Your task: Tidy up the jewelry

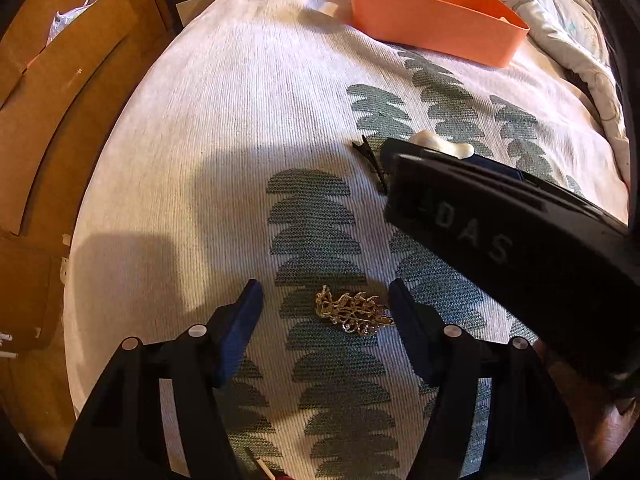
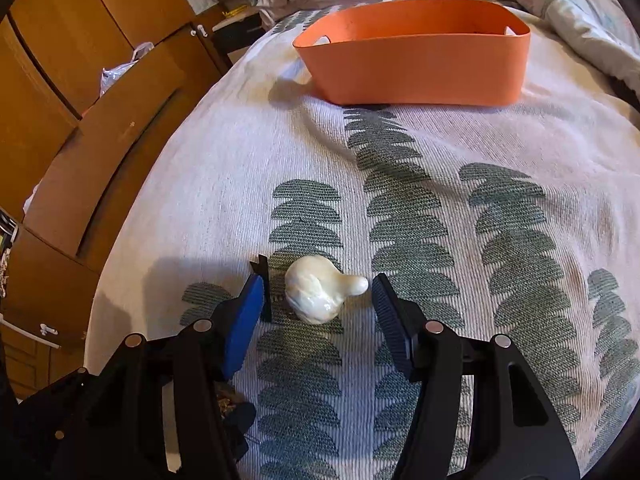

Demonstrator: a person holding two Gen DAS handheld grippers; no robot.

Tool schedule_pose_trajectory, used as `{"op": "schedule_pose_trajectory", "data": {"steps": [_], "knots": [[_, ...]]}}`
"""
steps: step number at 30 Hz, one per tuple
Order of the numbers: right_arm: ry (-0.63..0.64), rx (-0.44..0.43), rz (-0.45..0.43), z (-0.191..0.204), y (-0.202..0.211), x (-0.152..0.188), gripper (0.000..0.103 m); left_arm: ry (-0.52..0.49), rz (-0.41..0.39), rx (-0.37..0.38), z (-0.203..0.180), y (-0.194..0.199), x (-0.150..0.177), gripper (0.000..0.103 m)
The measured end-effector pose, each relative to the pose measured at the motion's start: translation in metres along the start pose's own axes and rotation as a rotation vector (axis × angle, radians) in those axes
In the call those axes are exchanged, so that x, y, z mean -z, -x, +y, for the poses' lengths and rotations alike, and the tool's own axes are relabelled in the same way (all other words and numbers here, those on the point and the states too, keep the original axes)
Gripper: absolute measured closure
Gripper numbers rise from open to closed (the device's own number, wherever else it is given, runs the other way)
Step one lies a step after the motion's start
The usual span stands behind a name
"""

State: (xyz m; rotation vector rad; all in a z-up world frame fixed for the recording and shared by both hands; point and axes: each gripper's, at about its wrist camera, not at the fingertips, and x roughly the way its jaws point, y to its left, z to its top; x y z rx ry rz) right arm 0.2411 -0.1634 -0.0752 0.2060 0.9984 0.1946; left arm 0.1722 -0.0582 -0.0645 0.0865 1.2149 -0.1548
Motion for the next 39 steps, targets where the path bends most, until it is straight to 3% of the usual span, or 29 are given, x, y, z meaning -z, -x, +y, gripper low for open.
{"op": "schedule_pose_trajectory", "data": {"steps": [5,7,15,17,19,22,39], "knots": [[0.011,0.006,0.001,0.001,-0.003,0.0,0.046,-0.005,0.011,0.019,0.002,0.0,0.002,0.064],[0.012,0.013,-0.001,0.0,-0.003,0.0,0.054,-0.005,0.016,0.025,0.0,-0.001,0.001,0.066],[-0.002,0.005,0.001,-0.004,-0.001,0.002,0.068,0.016,0.03,0.059,0.004,-0.001,0.001,0.067],[-0.003,0.003,0.001,-0.004,0.001,0.003,0.068,0.024,0.035,0.076,0.006,0.0,0.001,0.069],[0.0,0.006,-0.004,-0.004,0.003,0.003,0.069,0.03,0.032,0.079,0.009,0.002,0.0,0.081],[-0.004,0.001,-0.012,-0.005,0.007,0.004,0.069,0.034,0.031,0.086,0.01,0.004,0.0,0.084],[-0.017,0.003,-0.1,-0.004,0.065,0.004,0.069,0.04,0.001,0.095,0.014,0.023,0.005,0.092]]}}
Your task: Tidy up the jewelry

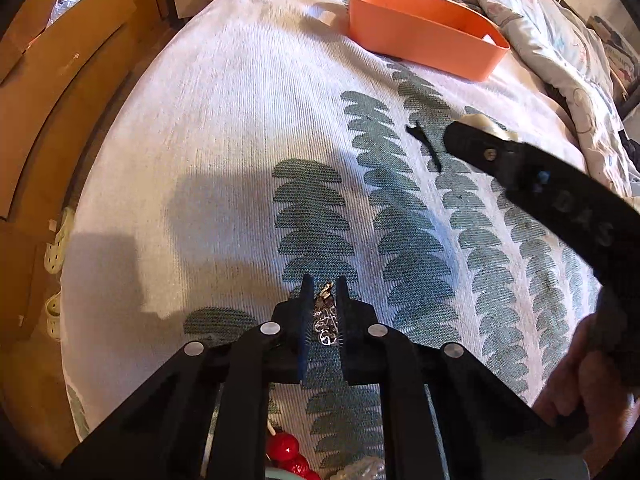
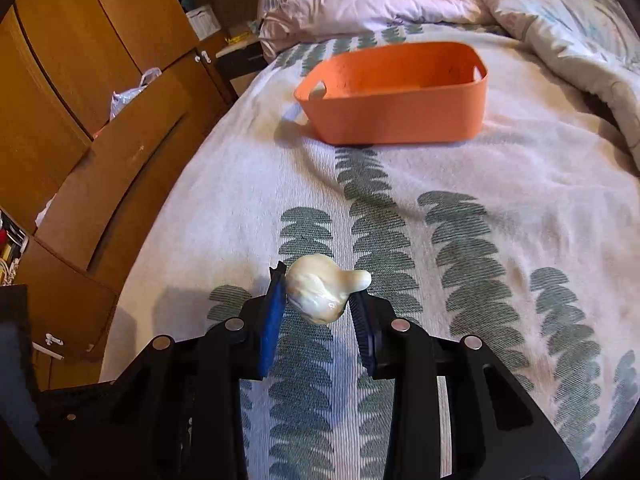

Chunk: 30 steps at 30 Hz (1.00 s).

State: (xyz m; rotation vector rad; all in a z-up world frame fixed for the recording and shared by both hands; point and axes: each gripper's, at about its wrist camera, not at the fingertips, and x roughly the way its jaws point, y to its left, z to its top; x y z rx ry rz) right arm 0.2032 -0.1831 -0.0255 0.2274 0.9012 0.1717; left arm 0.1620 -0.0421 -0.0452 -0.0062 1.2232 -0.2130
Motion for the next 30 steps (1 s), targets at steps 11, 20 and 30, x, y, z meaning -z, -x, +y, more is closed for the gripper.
{"op": "schedule_pose_trajectory", "data": {"steps": [11,20,30], "knots": [[-0.001,0.024,-0.062,0.002,0.052,0.003,0.069,0.002,-0.044,0.028,0.004,0.029,0.006,0.093],[-0.011,0.024,-0.089,0.002,0.088,0.022,0.069,0.005,-0.079,0.037,0.005,0.054,0.019,0.093],[-0.055,-0.003,-0.131,-0.006,0.156,0.09,0.07,-0.006,-0.125,0.056,0.004,0.091,0.059,0.093]]}}
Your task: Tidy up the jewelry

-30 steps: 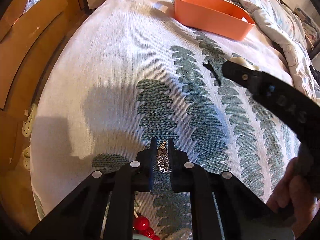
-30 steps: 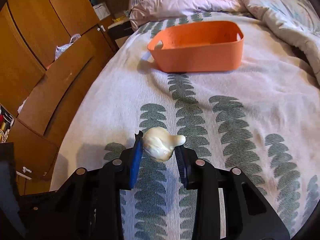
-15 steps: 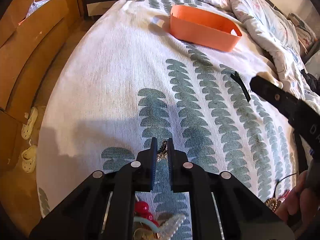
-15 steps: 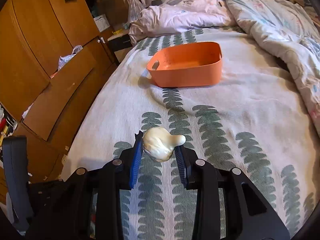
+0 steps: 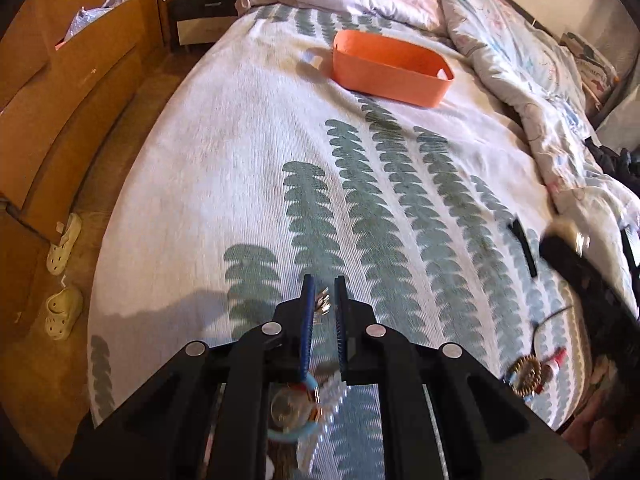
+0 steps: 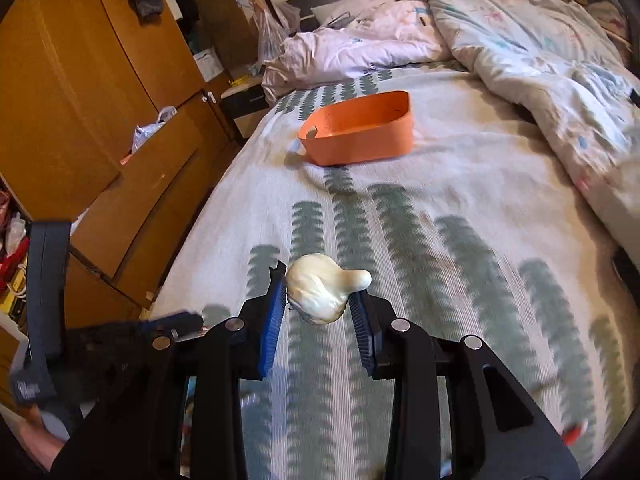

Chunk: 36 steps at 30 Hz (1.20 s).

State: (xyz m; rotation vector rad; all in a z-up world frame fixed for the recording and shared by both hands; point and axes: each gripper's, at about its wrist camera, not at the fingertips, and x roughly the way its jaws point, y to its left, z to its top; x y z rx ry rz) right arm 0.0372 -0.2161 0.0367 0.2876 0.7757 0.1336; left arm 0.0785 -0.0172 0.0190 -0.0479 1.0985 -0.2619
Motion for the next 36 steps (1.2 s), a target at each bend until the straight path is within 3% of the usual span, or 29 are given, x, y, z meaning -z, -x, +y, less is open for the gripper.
{"op": "schedule_pose_trajectory", "data": {"steps": [10,14,20,21,23,25,30,32,34,36], "knots": [[-0.105,0.044,0.01,-0.045,0.038,0.087,0.069,0.001,-0.003,0.03,0.002,0.012,0.048,0.093],[-0.133,0.045,0.011,-0.052,0.044,0.1,0.069,0.018,-0.001,0.018,0.009,0.008,0.054,0.093],[-0.108,0.116,-0.002,-0.054,0.046,0.107,0.068,0.014,-0.011,0.007,0.012,0.004,0.057,0.092],[-0.105,0.124,-0.002,-0.055,0.045,0.108,0.067,0.01,-0.016,0.006,0.012,0.004,0.057,0.09],[-0.1,0.128,0.004,-0.055,0.043,0.11,0.067,0.004,-0.022,-0.004,0.012,0.002,0.058,0.073],[-0.09,0.139,0.012,-0.054,0.041,0.112,0.065,0.003,-0.026,-0.016,0.014,-0.001,0.059,0.063],[-0.058,0.152,-0.019,-0.051,0.045,0.115,0.057,-0.003,-0.038,-0.015,0.014,-0.002,0.061,0.054],[-0.042,0.166,-0.049,-0.05,0.049,0.114,0.05,-0.003,-0.056,-0.018,0.014,0.0,0.06,0.045],[-0.011,0.193,-0.084,-0.046,0.054,0.115,0.033,-0.008,-0.079,-0.026,0.013,0.003,0.061,0.039],[0.019,0.204,-0.113,-0.041,0.057,0.116,0.024,-0.014,-0.103,-0.028,0.013,0.006,0.061,0.031]]}}
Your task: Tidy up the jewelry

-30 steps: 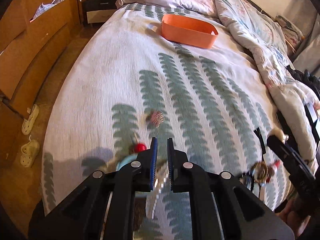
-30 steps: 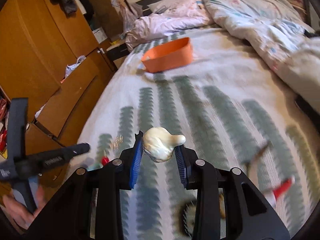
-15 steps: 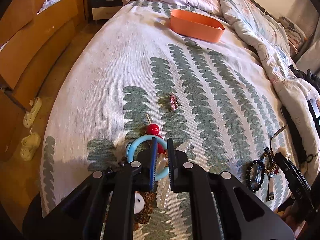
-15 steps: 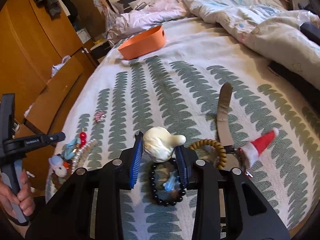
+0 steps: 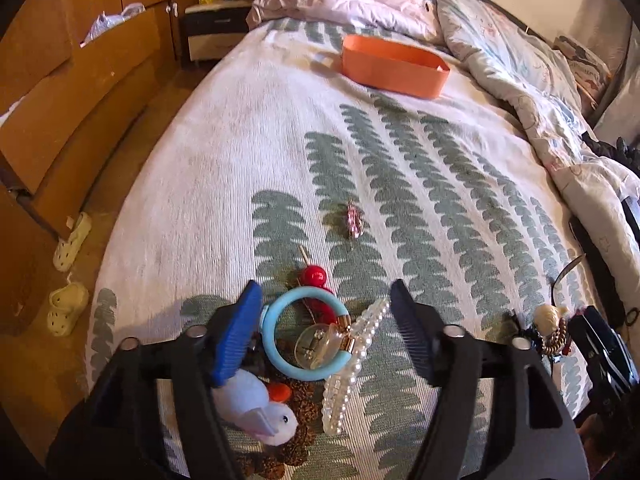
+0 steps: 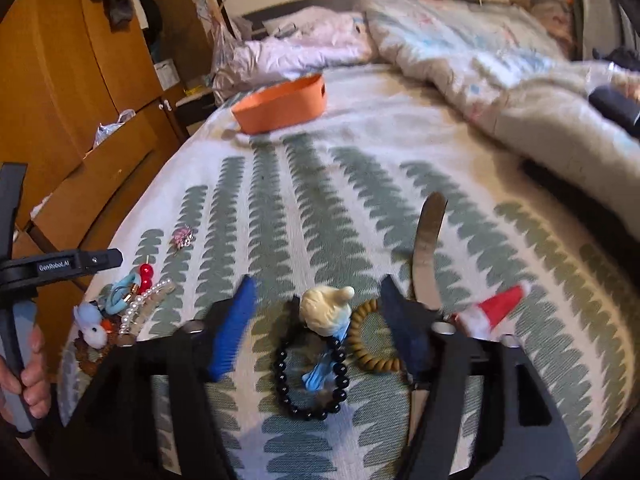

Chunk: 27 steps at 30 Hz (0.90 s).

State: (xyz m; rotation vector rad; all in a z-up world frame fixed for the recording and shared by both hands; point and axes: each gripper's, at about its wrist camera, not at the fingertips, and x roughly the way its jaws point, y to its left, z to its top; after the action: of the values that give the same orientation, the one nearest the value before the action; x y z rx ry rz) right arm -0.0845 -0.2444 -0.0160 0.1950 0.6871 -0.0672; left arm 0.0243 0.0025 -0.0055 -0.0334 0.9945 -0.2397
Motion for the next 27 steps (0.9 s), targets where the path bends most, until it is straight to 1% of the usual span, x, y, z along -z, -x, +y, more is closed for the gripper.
{"op": "schedule_pose_trajectory", "data": {"steps": [1,2,4,7,9,10,12,15,17,19,23,27], "knots": [[0.013,0.001,-0.015,0.002,0.002,0.0,0.02,-0.002,-0.008,-0.001,0.0,0.001,0.0,0.026],[0.022,0.004,-0.025,0.003,0.003,0.0,0.018,-0.003,-0.018,-0.001,0.0,0.003,0.0,0.023],[0.05,0.008,-0.05,0.008,0.006,0.001,0.011,-0.01,-0.034,-0.012,-0.001,0.005,0.001,0.021],[0.074,0.021,-0.095,0.011,0.012,0.0,0.007,-0.014,-0.057,-0.05,0.0,0.006,-0.001,0.016],[0.085,0.029,-0.142,0.01,0.02,-0.002,0.005,-0.002,-0.06,-0.06,0.004,0.006,-0.002,0.016],[0.082,0.034,-0.165,0.008,0.024,-0.003,0.003,0.008,-0.056,-0.062,0.007,0.006,-0.003,0.014],[0.052,0.032,-0.204,0.0,0.031,-0.005,0.003,0.035,-0.047,-0.061,0.014,0.003,-0.005,0.013],[0.0,0.039,-0.177,-0.013,0.025,-0.008,0.003,0.061,-0.036,-0.086,0.023,-0.001,-0.007,0.013],[-0.037,0.042,-0.143,-0.021,0.018,-0.008,0.003,0.062,-0.047,-0.11,0.024,-0.001,-0.006,0.013],[-0.059,0.041,-0.131,-0.025,0.016,-0.007,0.003,0.052,-0.054,-0.12,0.023,-0.001,-0.005,0.013],[-0.035,0.06,-0.136,-0.02,0.016,-0.005,0.003,0.033,-0.052,-0.128,0.02,-0.003,-0.004,0.013],[-0.01,0.061,-0.115,-0.013,0.011,-0.004,0.003,0.014,-0.078,-0.163,0.016,0.001,-0.002,0.013]]}}
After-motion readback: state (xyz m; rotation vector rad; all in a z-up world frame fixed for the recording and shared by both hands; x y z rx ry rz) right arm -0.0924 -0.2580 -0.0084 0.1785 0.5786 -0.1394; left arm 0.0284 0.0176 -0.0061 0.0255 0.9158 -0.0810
